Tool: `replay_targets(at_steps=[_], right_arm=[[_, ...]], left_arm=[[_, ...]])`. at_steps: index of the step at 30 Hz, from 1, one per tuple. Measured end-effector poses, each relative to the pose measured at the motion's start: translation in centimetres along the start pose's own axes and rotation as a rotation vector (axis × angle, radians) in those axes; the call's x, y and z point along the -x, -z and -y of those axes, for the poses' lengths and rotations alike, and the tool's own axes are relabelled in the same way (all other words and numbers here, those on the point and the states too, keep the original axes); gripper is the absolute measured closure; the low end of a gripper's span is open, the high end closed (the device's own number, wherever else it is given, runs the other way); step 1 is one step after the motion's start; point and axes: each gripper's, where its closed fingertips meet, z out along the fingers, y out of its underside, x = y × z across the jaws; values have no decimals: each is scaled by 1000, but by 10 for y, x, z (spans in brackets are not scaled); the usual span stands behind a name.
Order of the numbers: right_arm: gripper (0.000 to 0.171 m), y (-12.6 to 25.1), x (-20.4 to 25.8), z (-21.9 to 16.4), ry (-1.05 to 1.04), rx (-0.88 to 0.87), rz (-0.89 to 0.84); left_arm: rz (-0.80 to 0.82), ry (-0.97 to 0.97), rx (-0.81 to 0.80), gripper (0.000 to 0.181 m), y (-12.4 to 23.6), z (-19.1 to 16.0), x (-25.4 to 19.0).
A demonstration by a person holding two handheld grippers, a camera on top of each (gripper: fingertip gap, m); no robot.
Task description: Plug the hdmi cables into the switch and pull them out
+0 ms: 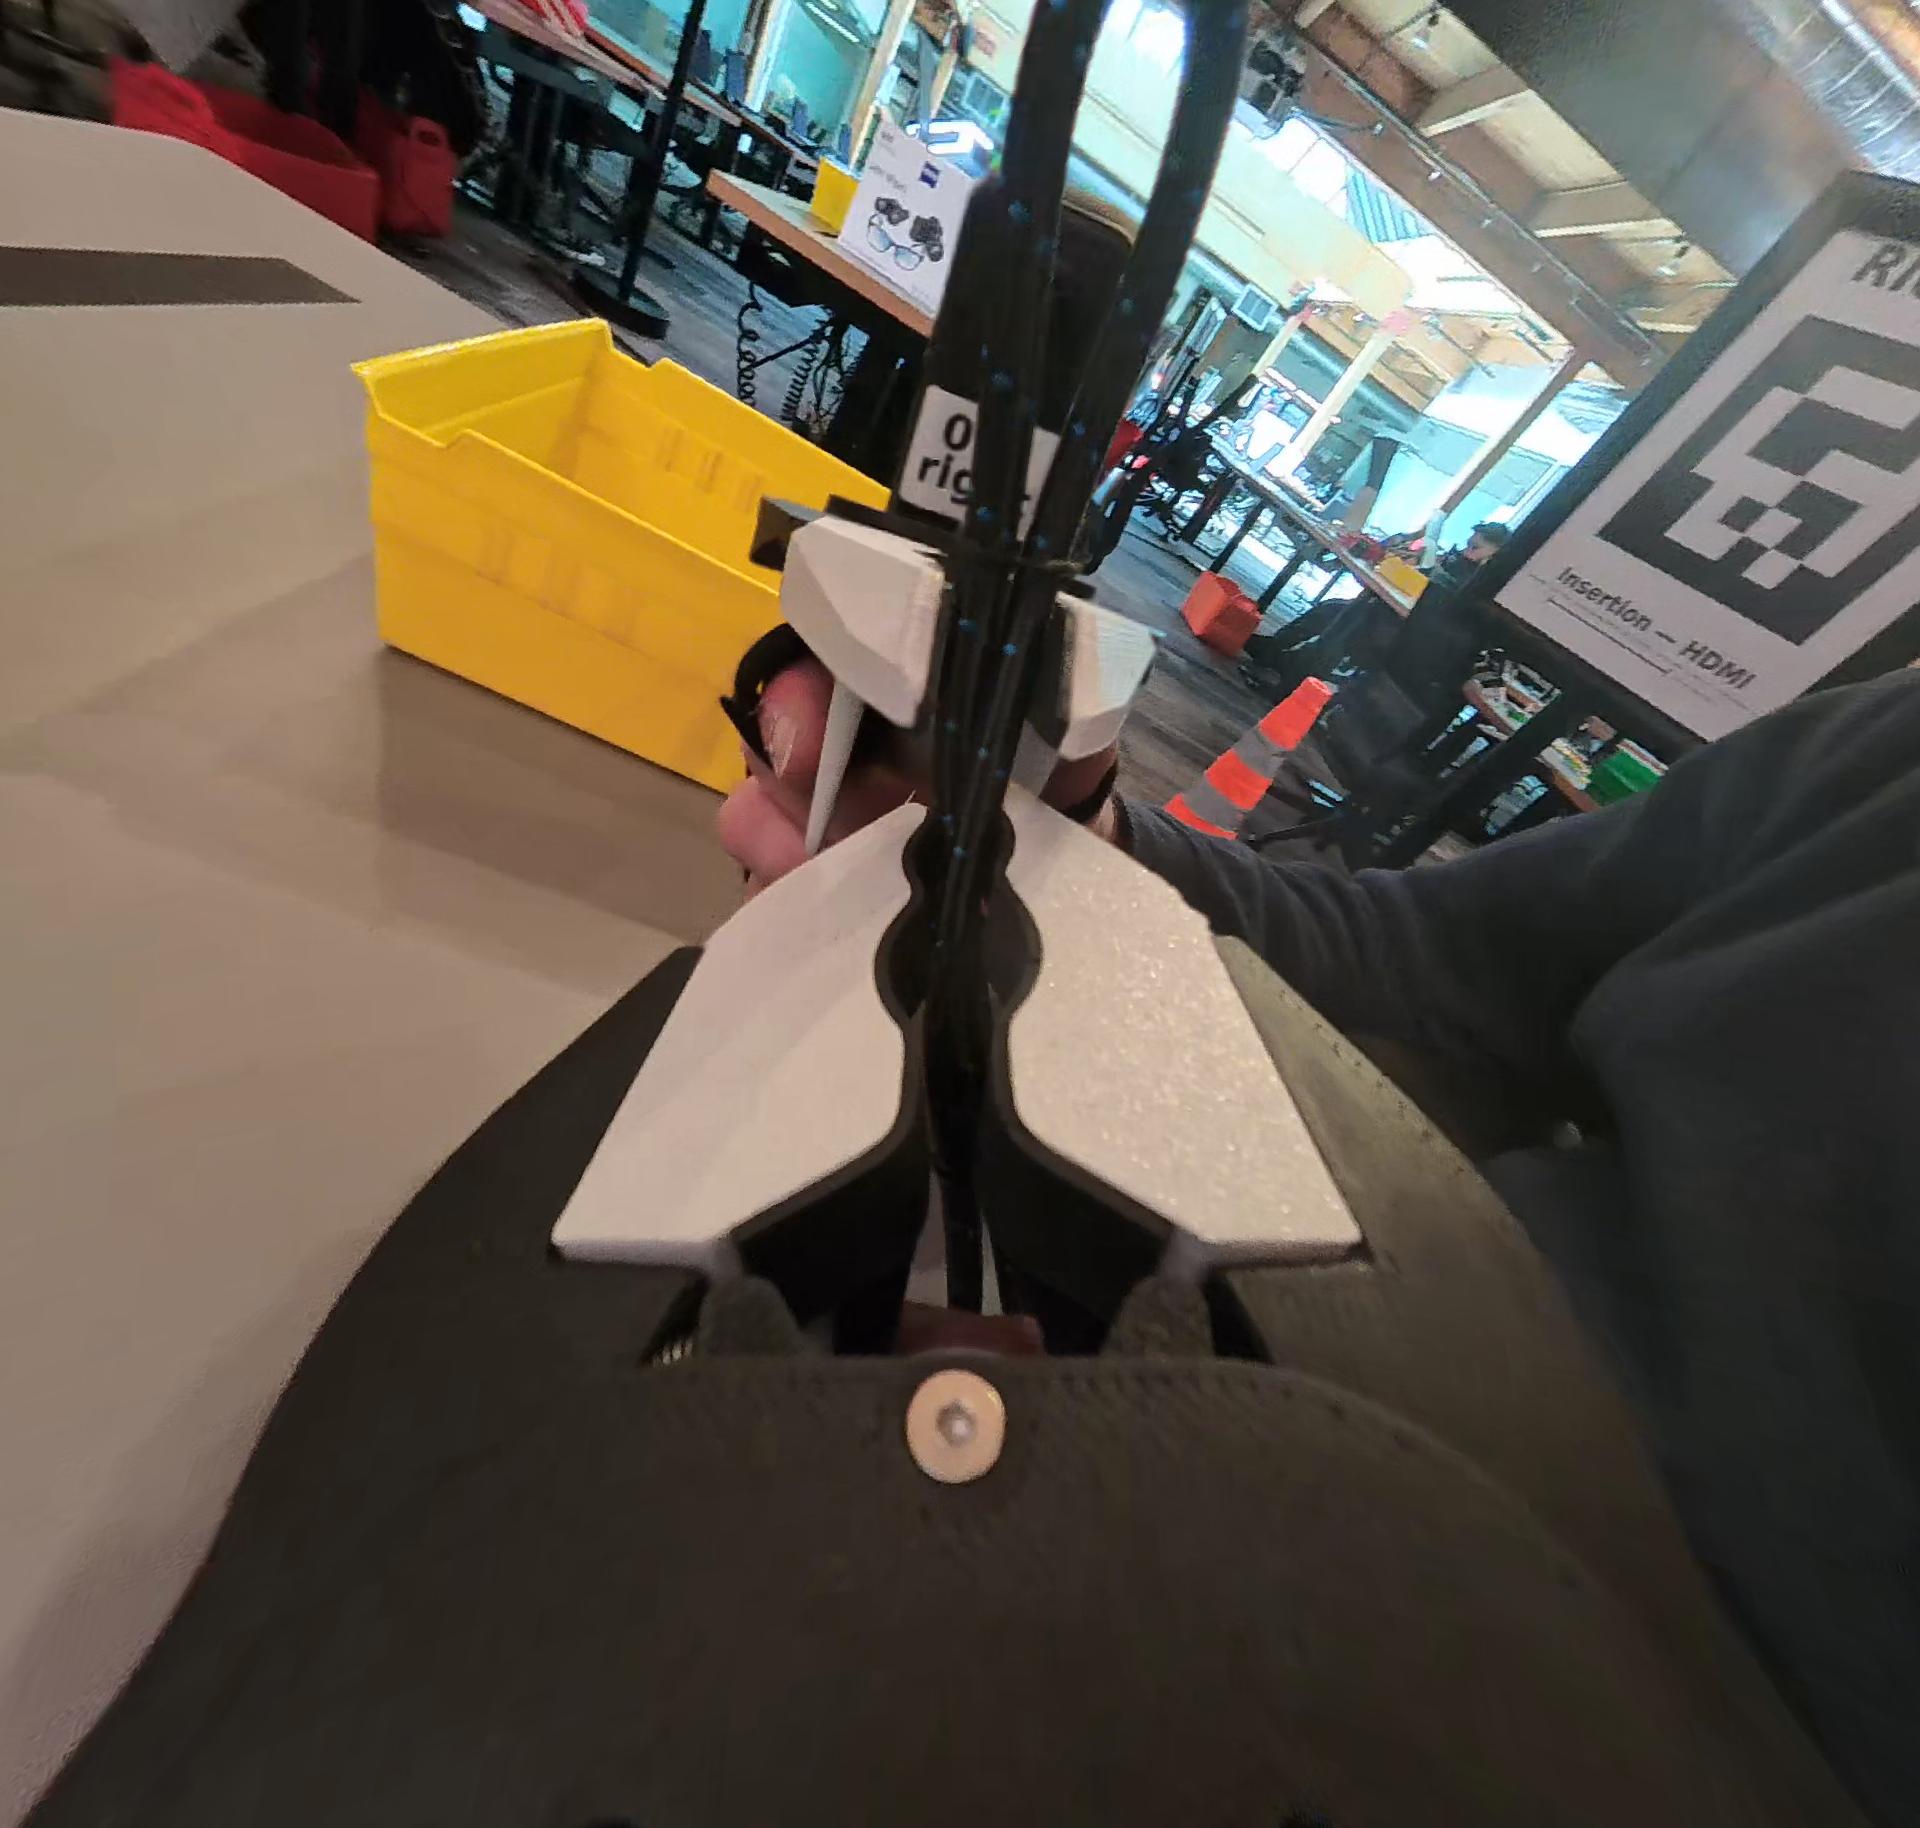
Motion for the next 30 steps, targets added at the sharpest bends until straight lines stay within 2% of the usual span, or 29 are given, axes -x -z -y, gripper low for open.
replay_targets(at_steps=[5,19,24,30], right_arm=[[160,1,2,3,-8,-12,13],[161,8,2,28,-30,-135,-15],[159,8,-3,21,46,-63,-38],[157,5,11,13,43,-31,67]], left_arm=[[-48,9,-6,177,-1,-3,-3],[-19,-19,-33,177,-8,4,-7],[25,-35,-35,177,-7,4,0],[-85,-12,-27,178,-6,2,-13]])
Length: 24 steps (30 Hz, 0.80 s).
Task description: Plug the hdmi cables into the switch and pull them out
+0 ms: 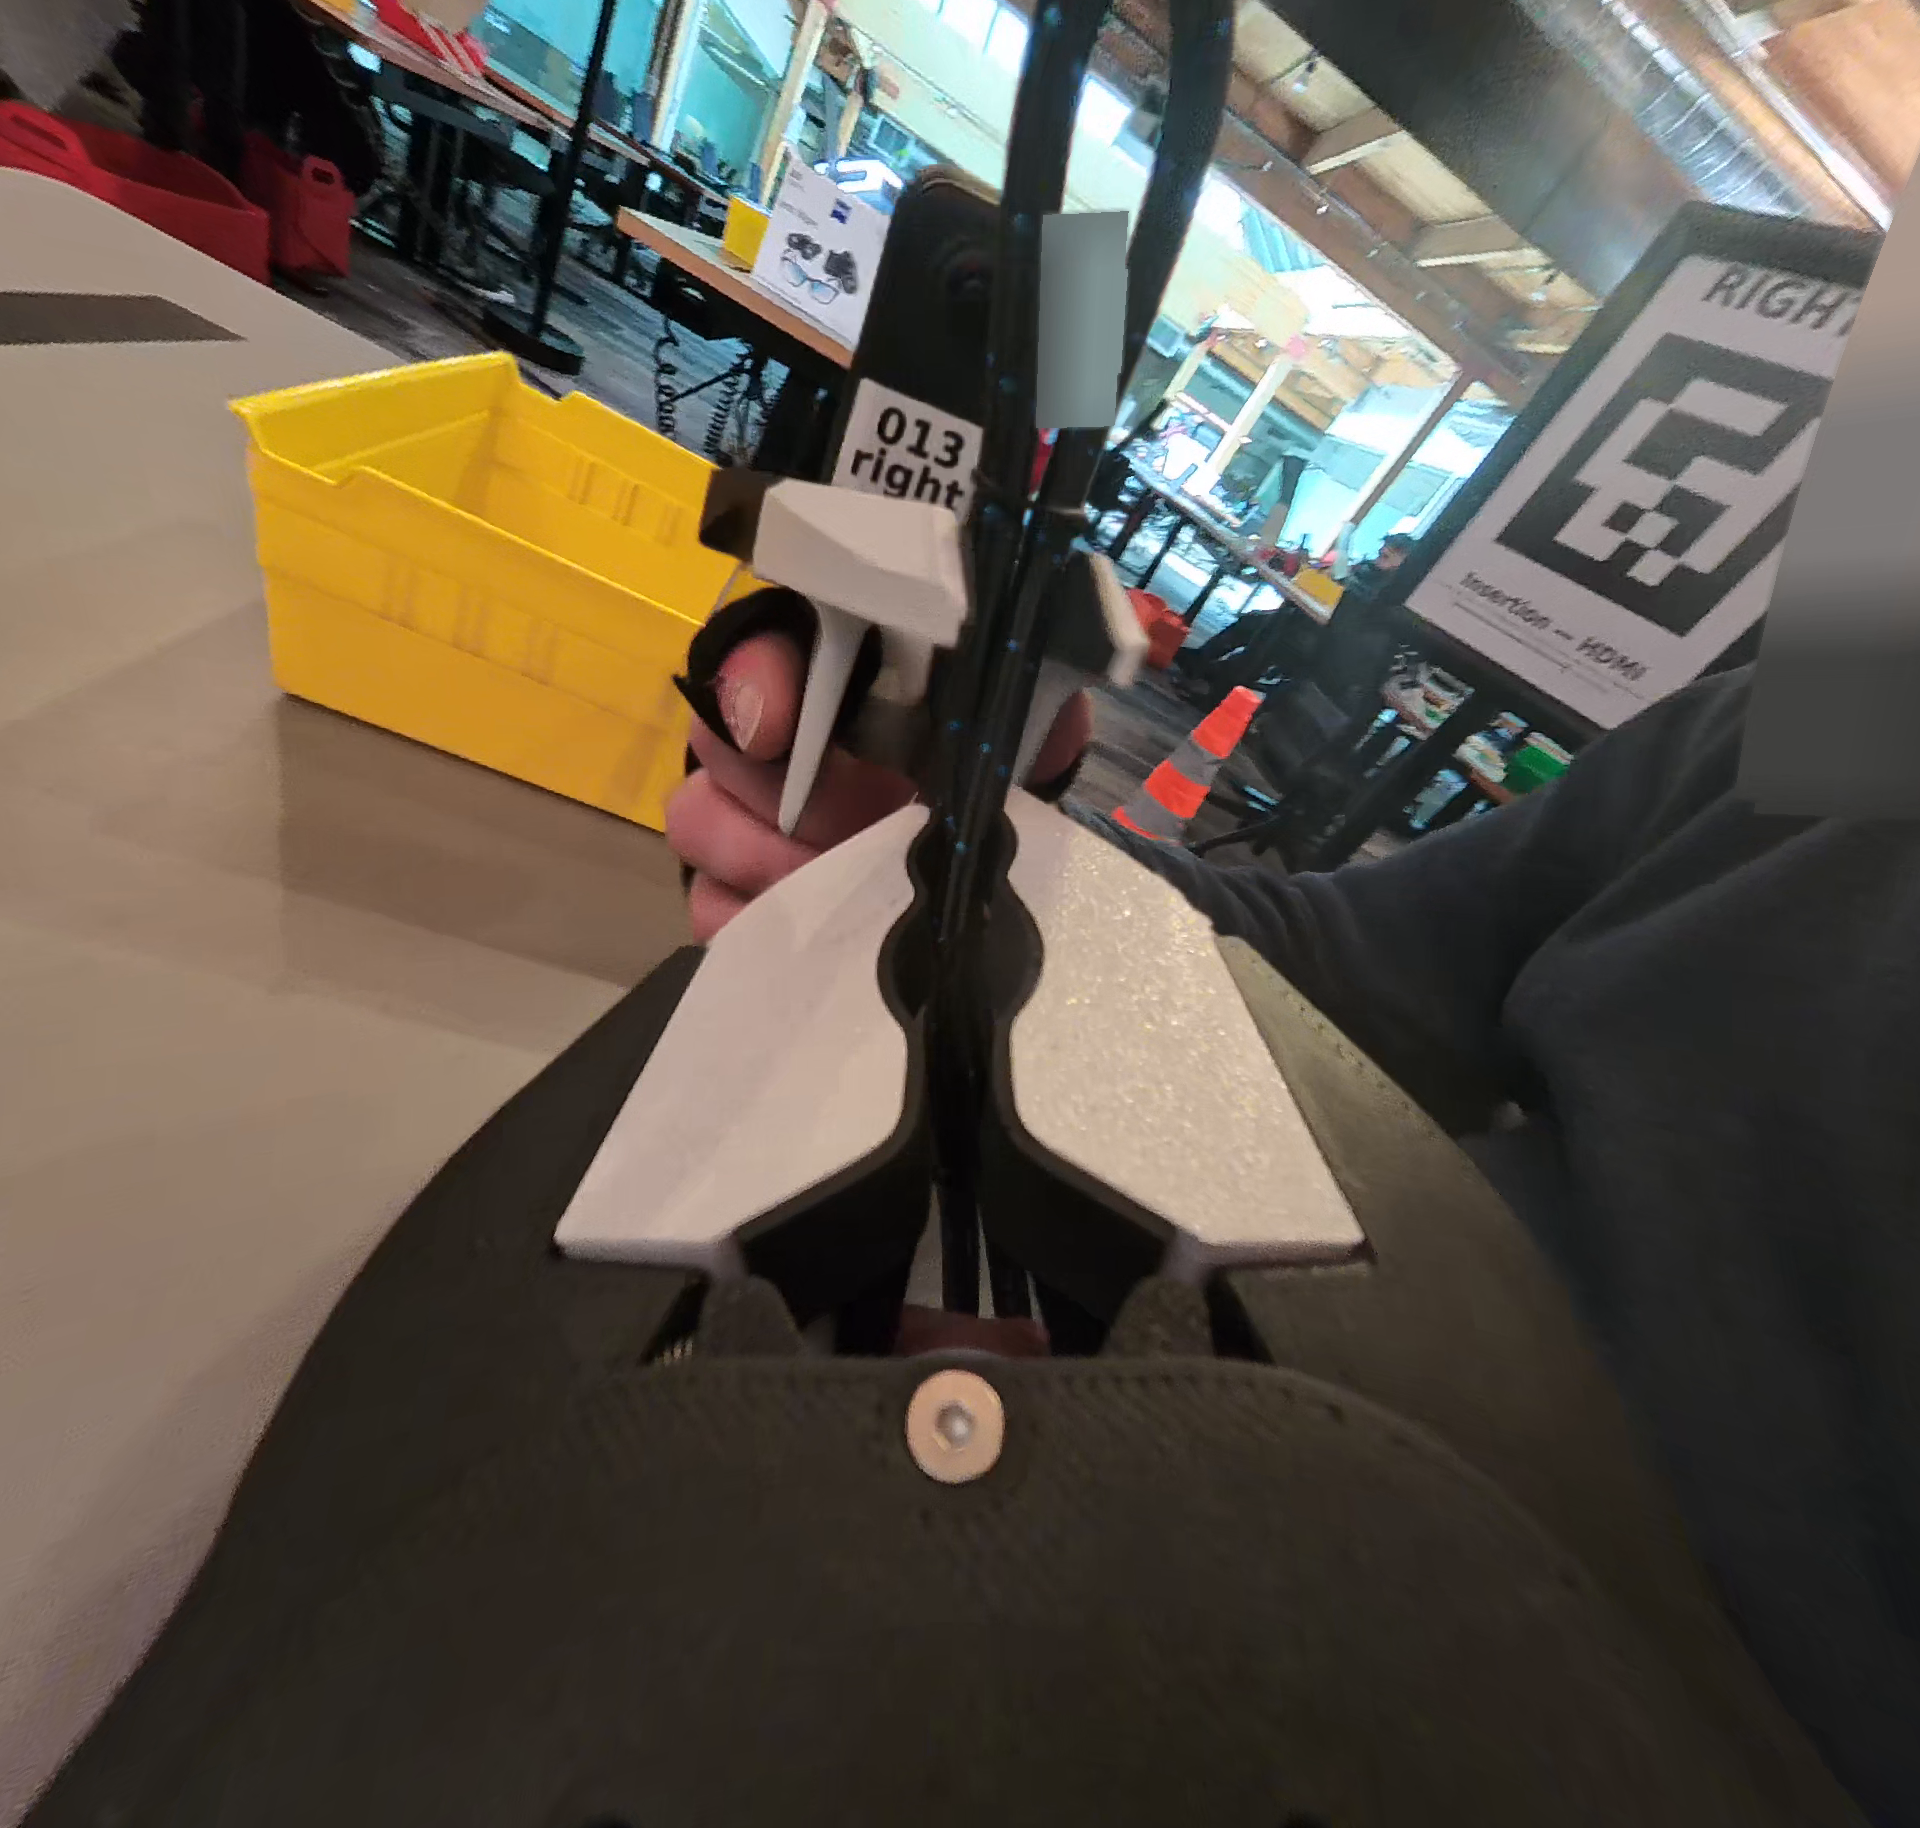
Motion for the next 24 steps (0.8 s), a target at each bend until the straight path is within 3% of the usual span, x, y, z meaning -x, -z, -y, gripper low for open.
replay_targets(at_steps=[3,5,6,8,10,12,14,19,24], right_arm=[[160,-1,-6,-2,-1,23,-45],[160,3,-21,-1,-10,23,-157],[160,6,-29,-1,-26,25,-213],[161,11,-38,1,-39,37,-297],[161,7,-39,-3,-26,78,-346],[160,2,-39,-6,-20,94,-386],[161,3,-40,-5,-12,102,-395],[161,1,-35,-10,74,171,-397],[160,0,-30,-4,234,195,-391]], left_arm=[[-8,22,-15,177,1,-1,2],[126,-57,-36,163,4,6,18],[213,-129,-49,150,7,10,25],[429,-323,-15,140,12,17,40],[589,-500,52,139,13,23,46],[707,-607,128,152,10,24,53],[725,-634,134,172,9,24,54],[702,-640,144,174,9,18,52],[580,-555,96,176,3,16,42]])
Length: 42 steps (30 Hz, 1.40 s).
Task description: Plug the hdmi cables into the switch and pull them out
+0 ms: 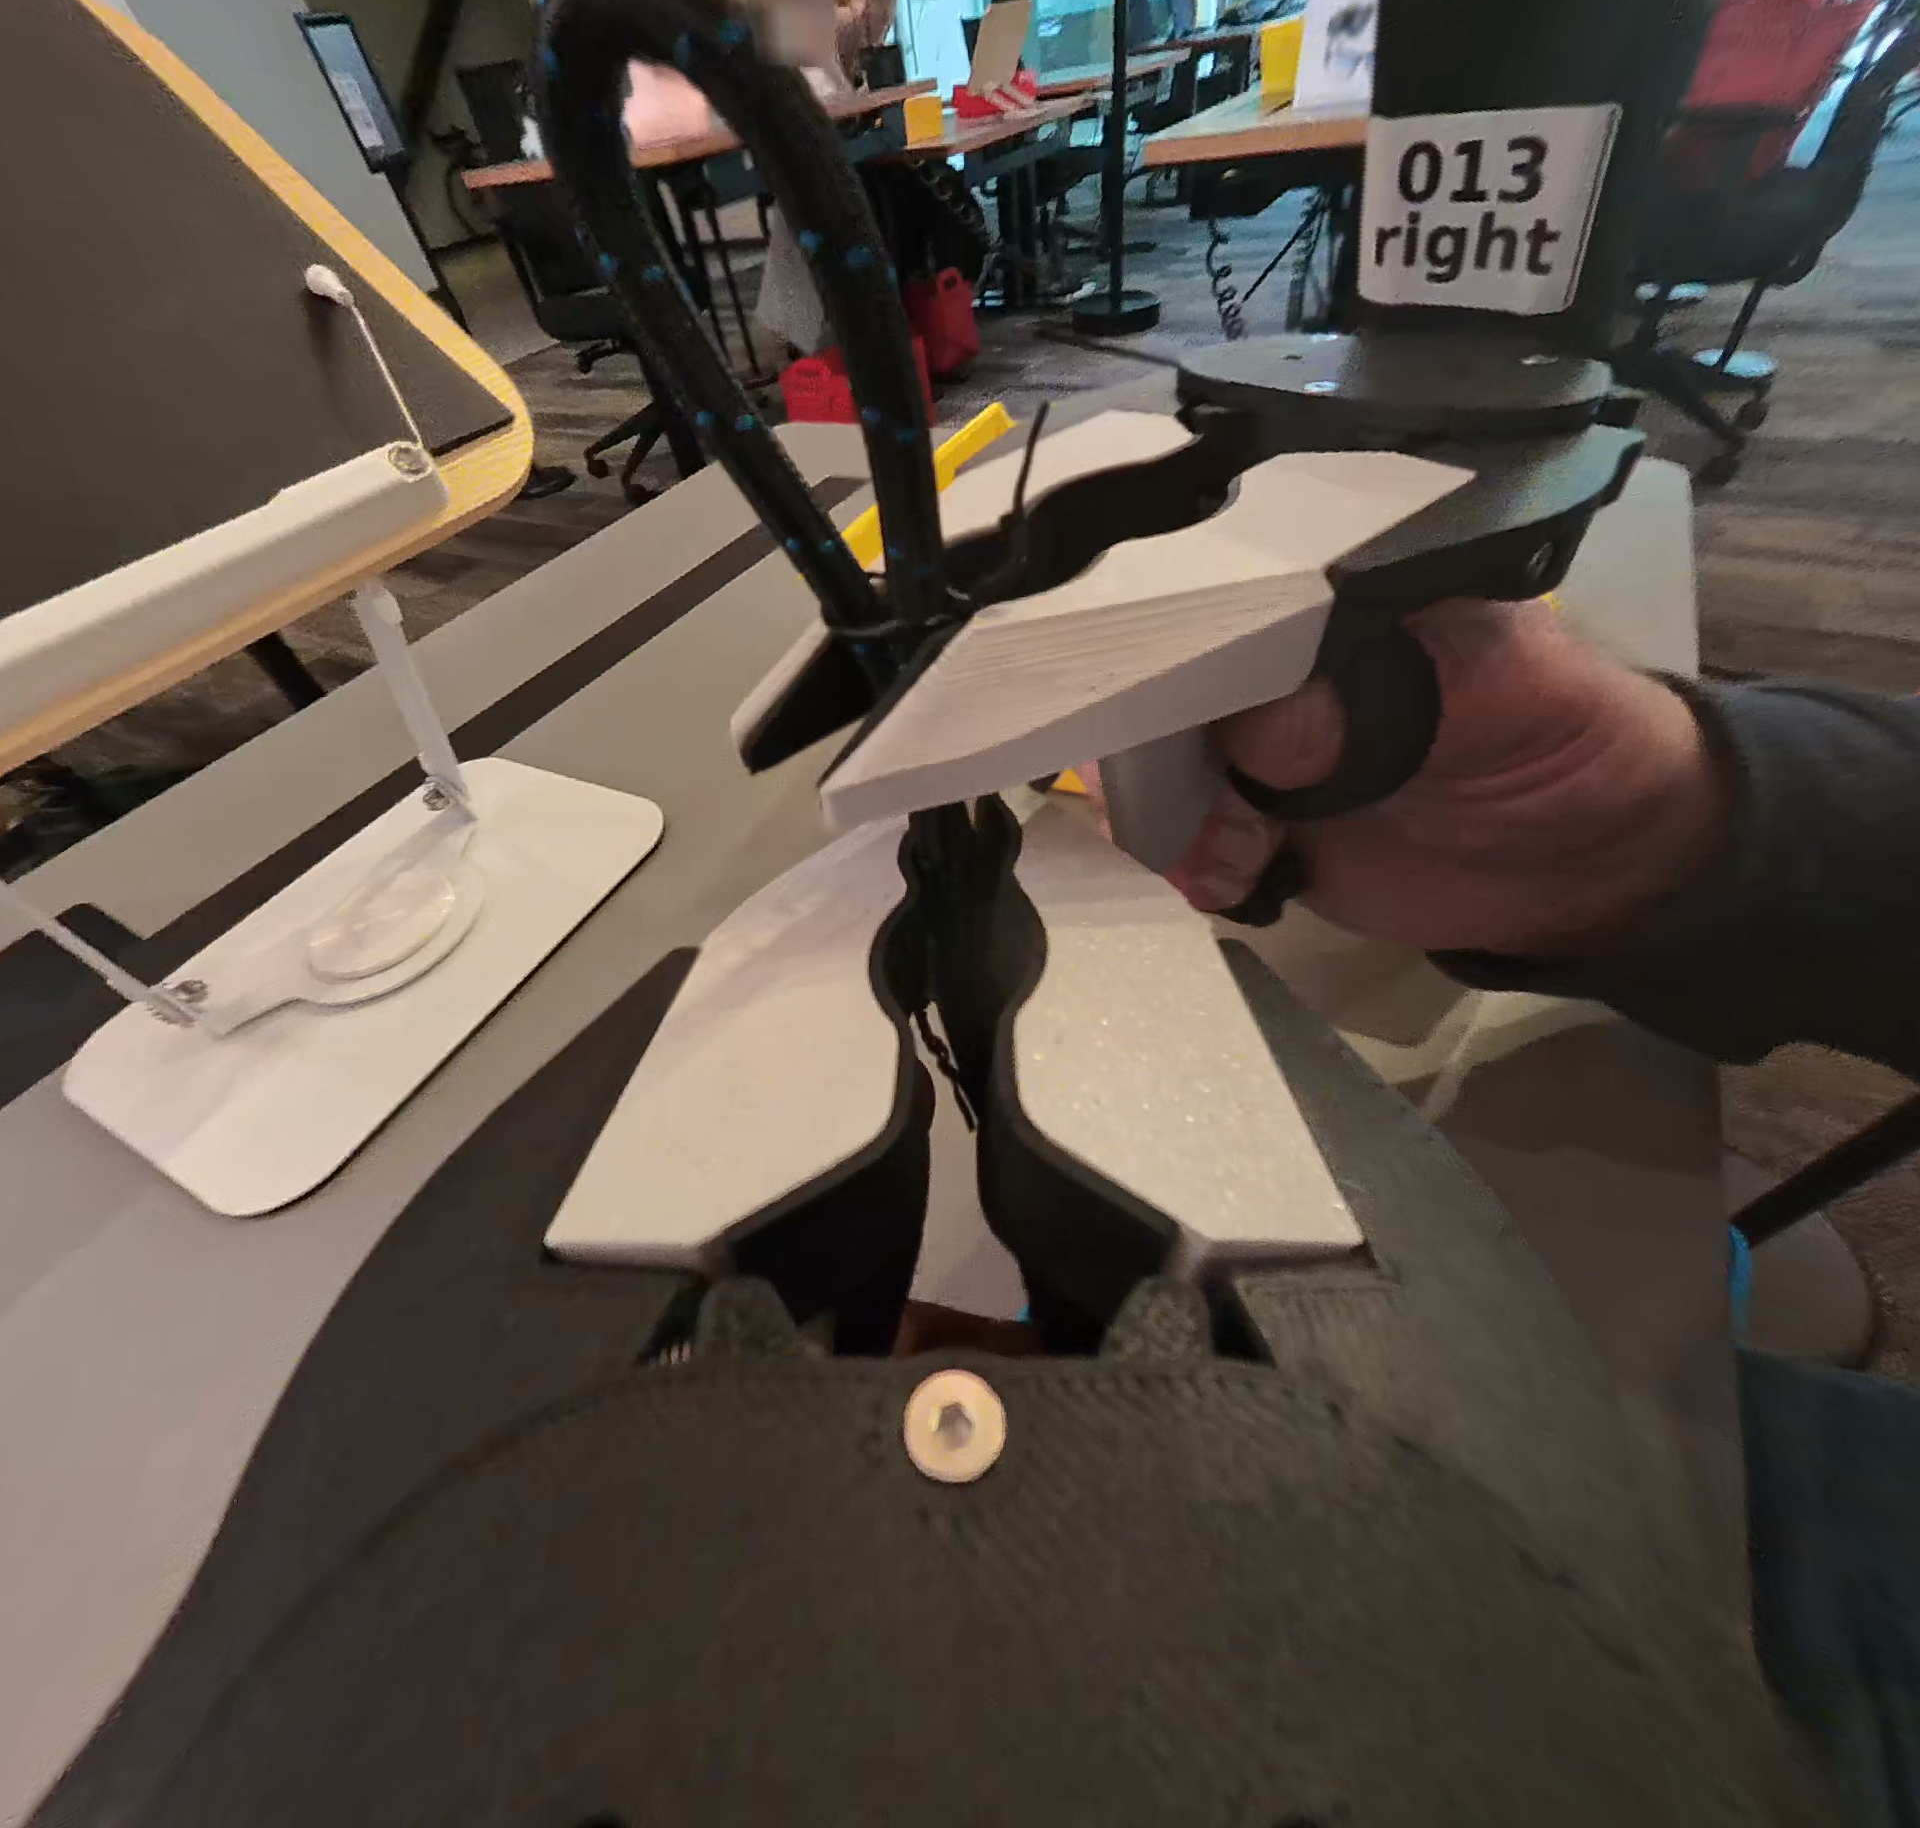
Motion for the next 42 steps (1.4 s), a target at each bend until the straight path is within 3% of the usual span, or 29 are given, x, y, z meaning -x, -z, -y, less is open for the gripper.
replay_targets(at_steps=[4,10,15,19,21,28,31,37,42], right_arm=[[160,2,0,5,109,28,-24],[160,1,-7,3,-136,-32,-9],[160,-3,0,-2,254,110,-78],[161,-2,-2,10,-106,-31,48],[161,-1,-1,11,-181,-66,79],[159,-2,9,11,-2,18,125],[147,5,11,19,-49,-41,172],[157,2,30,5,-69,31,309],[159,1,30,7,-66,48,306]], left_arm=[[-32,35,-40,177,-4,4,-6],[-23,49,-18,177,-8,-3,-2],[-82,113,-17,178,-7,-8,-7],[-102,140,-37,178,-3,-2,-9],[-109,148,-43,178,-5,-2,-9],[-148,206,-72,180,0,2,-9],[-223,285,-100,181,5,4,-14],[-352,323,-144,181,12,12,-31],[-390,297,-127,180,16,8,-34]])
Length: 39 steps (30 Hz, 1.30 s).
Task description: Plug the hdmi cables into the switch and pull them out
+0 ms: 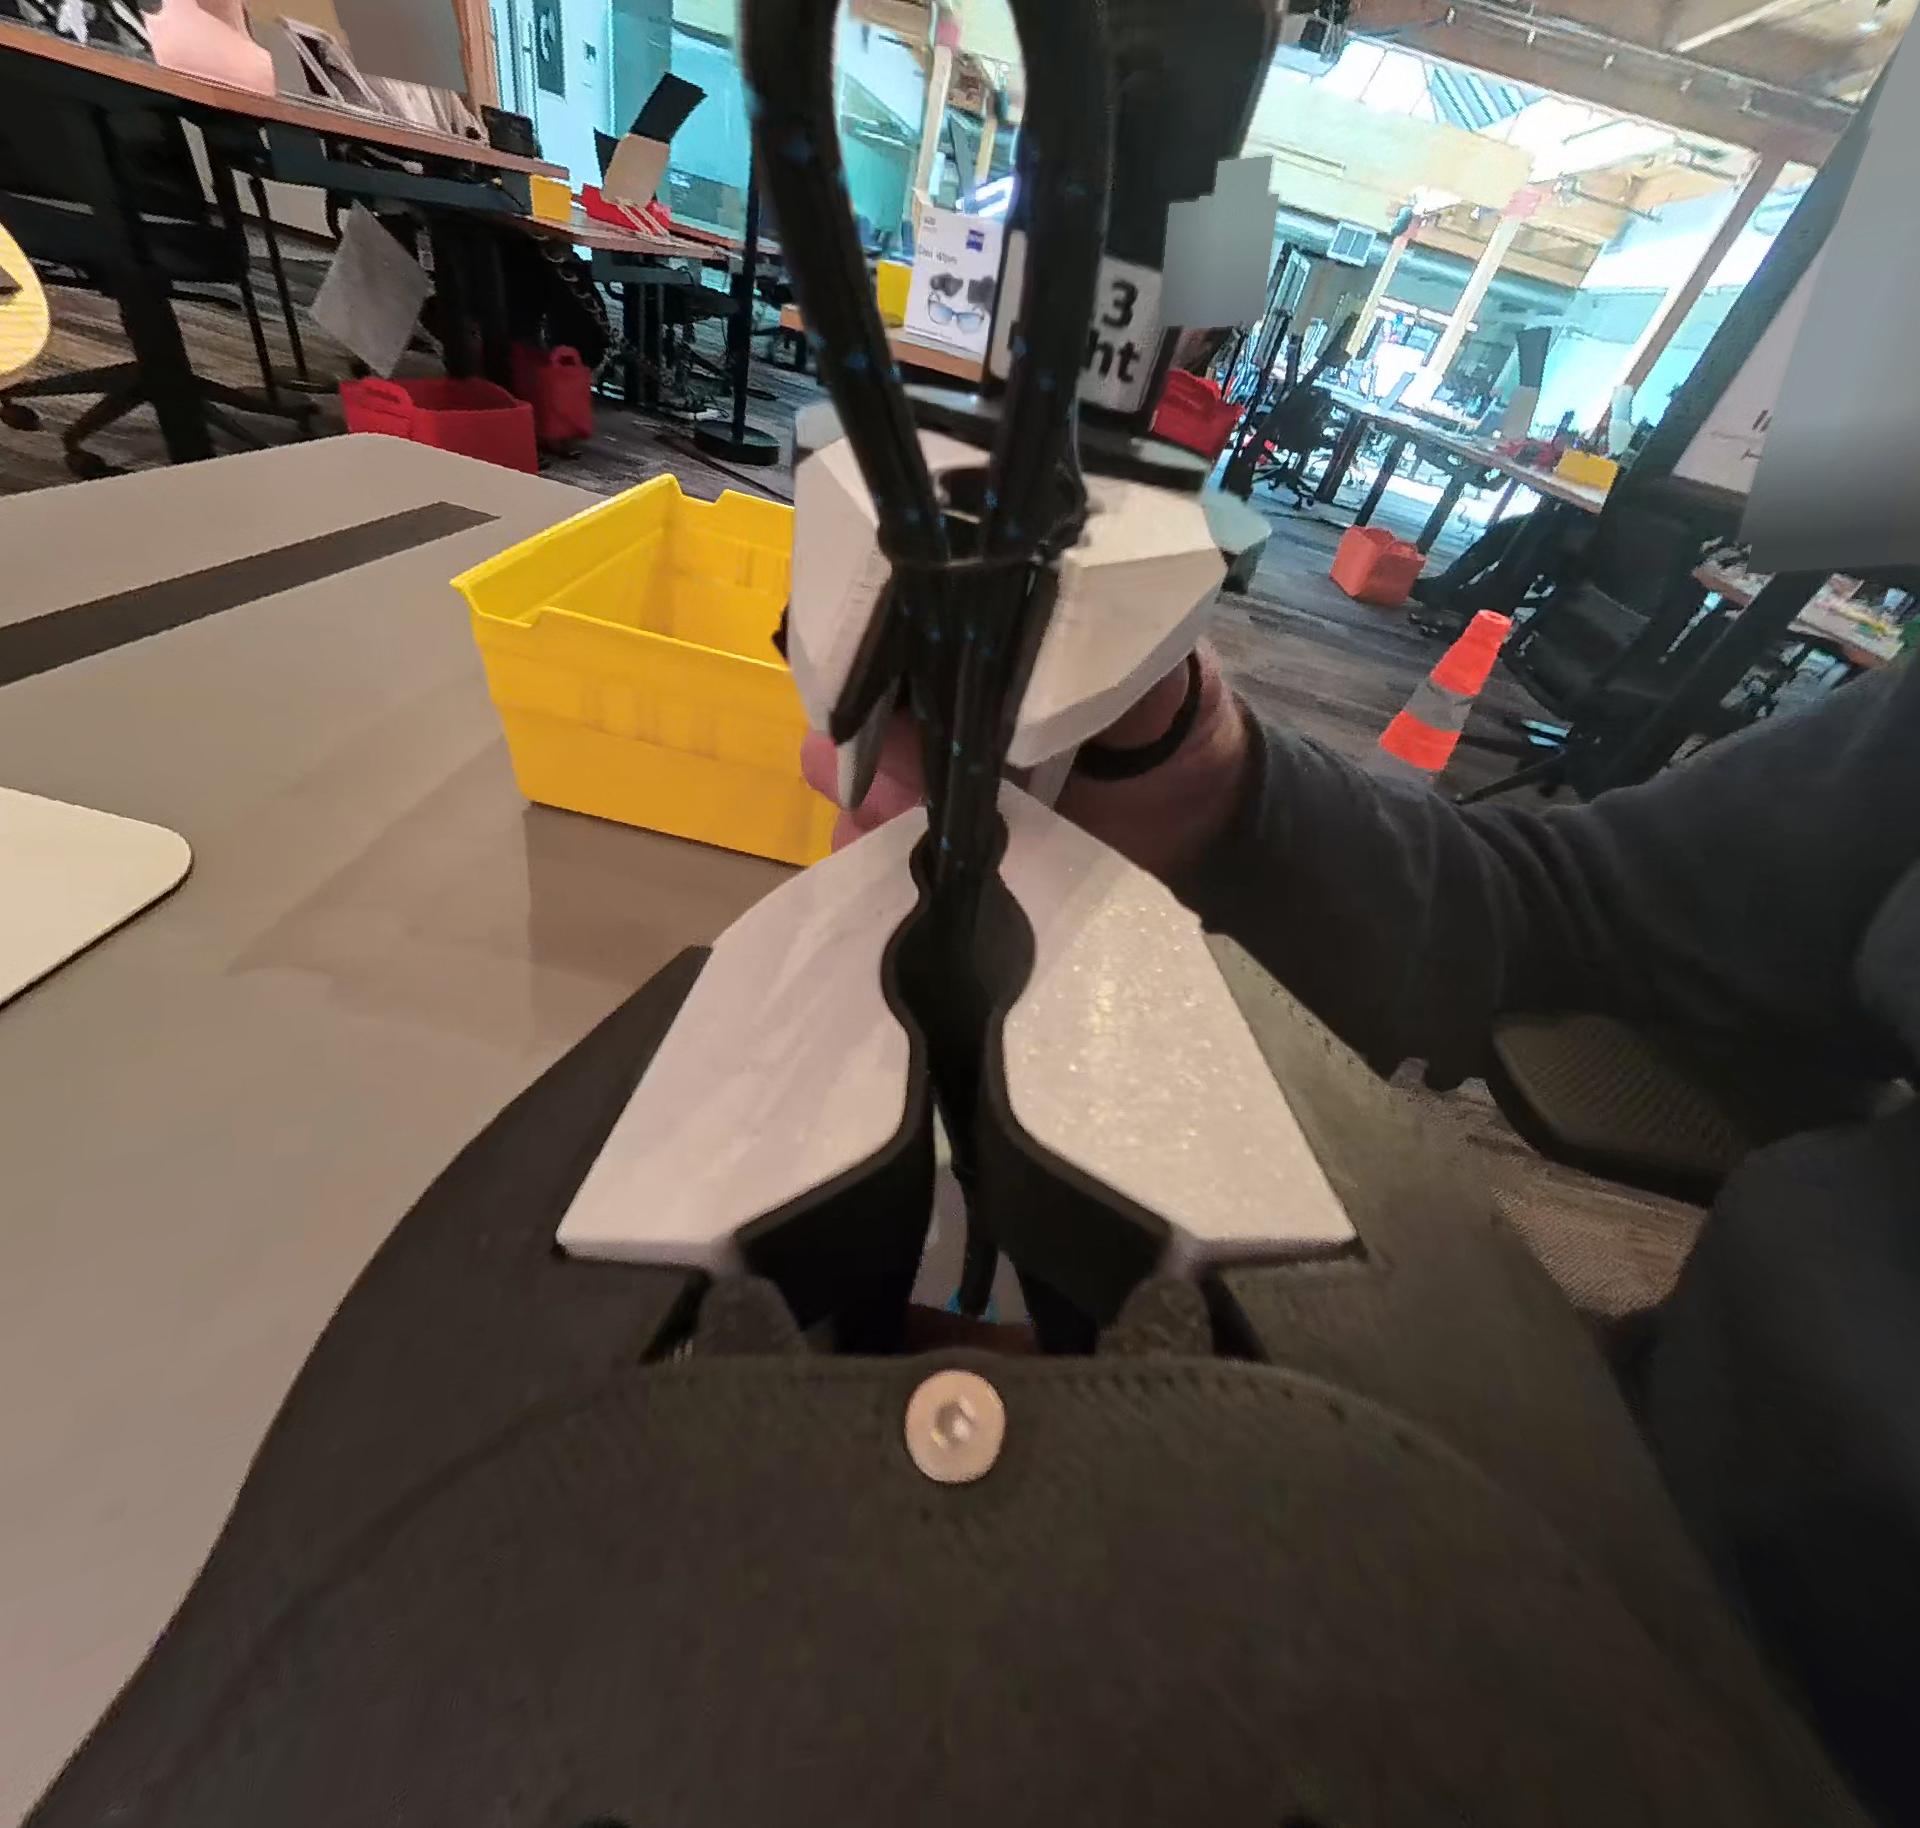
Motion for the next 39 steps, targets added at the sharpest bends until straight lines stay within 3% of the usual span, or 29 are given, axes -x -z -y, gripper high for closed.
replay_targets(at_steps=[9,14,20,23,24,27,29,33,34,35,39], right_arm=[[161,0,-15,5,-242,-124,-47],[161,-3,-11,0,170,68,-166],[160,-5,-14,13,-184,-132,-36],[158,-4,-9,7,-109,-76,-22],[154,-2,-6,9,-67,-64,-26],[120,9,-4,20,-49,-77,3],[118,11,-3,30,-41,-89,19],[123,-4,3,36,-37,-41,82],[139,-7,6,33,-39,-11,109],[144,-9,8,32,-35,9,120],[147,-12,5,32,23,35,60]], left_arm=[[79,-24,-2,179,0,-4,12],[53,13,-10,180,1,-8,10],[82,-14,-12,181,2,2,11],[94,-19,7,181,5,-4,15],[72,-30,12,181,7,-3,12],[31,-50,51,181,11,-5,7],[19,-72,75,181,11,-6,4],[-18,-92,136,181,9,-14,-3],[-12,-104,148,181,9,-16,-3],[-5,-102,149,181,8,-17,-2],[6,-92,126,181,12,-14,2]])
